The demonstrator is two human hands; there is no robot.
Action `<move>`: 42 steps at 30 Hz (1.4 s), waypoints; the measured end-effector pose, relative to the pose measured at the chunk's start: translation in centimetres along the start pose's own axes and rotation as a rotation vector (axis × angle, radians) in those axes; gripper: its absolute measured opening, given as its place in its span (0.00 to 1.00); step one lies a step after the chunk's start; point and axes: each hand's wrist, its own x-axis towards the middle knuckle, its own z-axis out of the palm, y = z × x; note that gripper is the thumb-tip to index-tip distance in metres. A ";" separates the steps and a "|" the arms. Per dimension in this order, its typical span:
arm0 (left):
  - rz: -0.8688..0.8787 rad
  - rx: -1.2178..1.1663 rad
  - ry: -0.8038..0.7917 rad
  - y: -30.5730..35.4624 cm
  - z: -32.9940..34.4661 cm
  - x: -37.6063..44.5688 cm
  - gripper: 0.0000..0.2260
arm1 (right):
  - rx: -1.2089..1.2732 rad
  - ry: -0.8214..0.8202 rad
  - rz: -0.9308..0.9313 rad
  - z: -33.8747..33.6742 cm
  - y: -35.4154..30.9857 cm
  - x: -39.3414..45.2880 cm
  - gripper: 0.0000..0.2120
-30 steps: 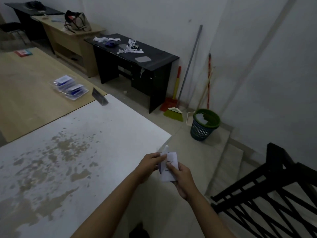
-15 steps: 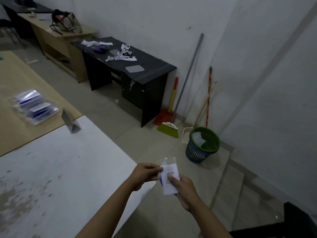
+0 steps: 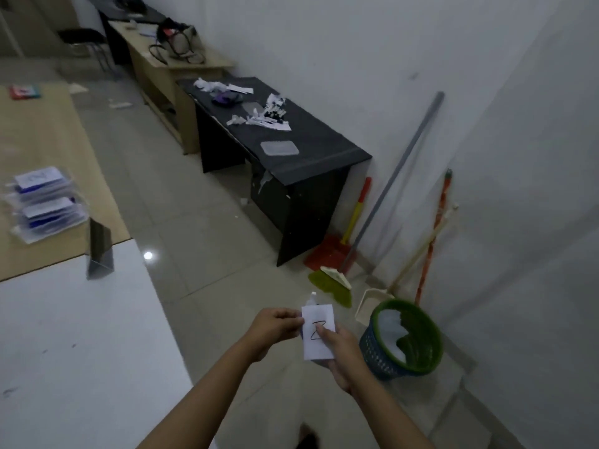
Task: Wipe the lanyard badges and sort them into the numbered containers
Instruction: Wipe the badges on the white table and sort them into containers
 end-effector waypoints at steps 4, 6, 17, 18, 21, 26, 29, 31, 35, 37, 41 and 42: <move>0.009 -0.145 0.093 2.4 1.2 4.0 0.06 | -0.010 -0.145 0.090 -1.9 -4.8 6.0 0.12; 0.033 -0.178 0.126 3.3 1.3 5.4 0.07 | -0.008 -0.279 0.128 -2.4 -6.8 8.8 0.14; 0.158 -0.402 0.532 6.2 -7.0 9.1 0.10 | -0.342 -0.773 0.158 8.2 -13.3 20.4 0.13; 0.173 -0.414 0.557 6.6 -8.4 9.5 0.10 | -0.367 -0.785 0.162 10.0 -13.8 21.6 0.12; 0.224 -0.450 0.653 7.9 -13.2 11.1 0.09 | -0.413 -0.835 0.179 15.9 -15.3 25.2 0.10; 0.217 -0.508 0.791 11.3 -20.7 13.6 0.06 | -0.547 -0.919 0.196 25.4 -18.0 30.3 0.11; 0.230 -0.552 0.846 13.7 -25.1 15.0 0.06 | -0.566 -0.978 0.159 30.6 -19.7 33.1 0.11; 0.247 -0.546 0.894 15.3 -27.3 16.0 0.07 | -0.574 -0.993 0.116 33.7 -20.7 34.7 0.11; 0.260 -0.547 0.999 18.0 -31.1 17.4 0.08 | -0.631 -1.054 0.062 39.9 -22.0 38.0 0.10; 0.250 -0.522 1.051 19.2 -33.2 18.0 0.08 | -0.673 -1.087 0.056 43.2 -22.3 39.8 0.10; 0.218 -0.523 1.157 21.3 -37.9 19.6 0.10 | -0.774 -1.194 0.074 50.6 -22.9 43.4 0.10; 0.215 -0.533 1.191 21.8 -39.1 20.0 0.12 | -0.796 -1.220 0.079 52.5 -23.1 44.3 0.10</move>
